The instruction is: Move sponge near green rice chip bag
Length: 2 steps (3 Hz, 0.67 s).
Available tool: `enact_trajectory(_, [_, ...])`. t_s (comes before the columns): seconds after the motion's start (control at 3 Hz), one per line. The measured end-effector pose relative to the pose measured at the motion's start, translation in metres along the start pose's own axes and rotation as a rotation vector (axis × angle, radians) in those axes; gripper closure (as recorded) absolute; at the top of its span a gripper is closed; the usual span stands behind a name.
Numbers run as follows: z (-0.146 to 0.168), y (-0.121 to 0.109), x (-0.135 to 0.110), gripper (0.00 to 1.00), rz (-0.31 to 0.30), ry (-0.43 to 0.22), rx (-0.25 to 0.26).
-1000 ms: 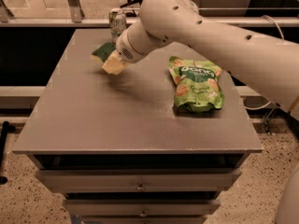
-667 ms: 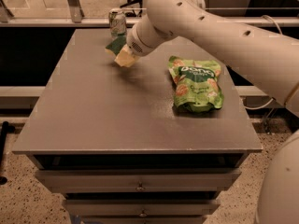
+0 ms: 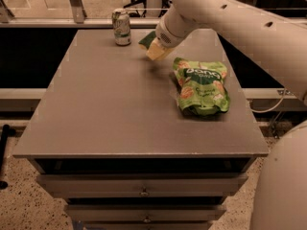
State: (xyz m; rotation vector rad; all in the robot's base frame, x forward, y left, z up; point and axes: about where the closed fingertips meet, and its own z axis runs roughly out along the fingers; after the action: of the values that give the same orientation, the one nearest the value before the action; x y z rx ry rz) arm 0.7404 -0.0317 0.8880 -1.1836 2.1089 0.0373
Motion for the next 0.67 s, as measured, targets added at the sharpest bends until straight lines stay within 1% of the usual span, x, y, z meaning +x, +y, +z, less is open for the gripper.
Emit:
enact_trajectory(0.33, [-0.009, -0.012, 0.027, 1.00, 0.028, 0.065, 0.007])
enact_trajectory(0.67, [-0.012, -0.018, 0.046, 0.82, 0.049, 0.110, -0.009])
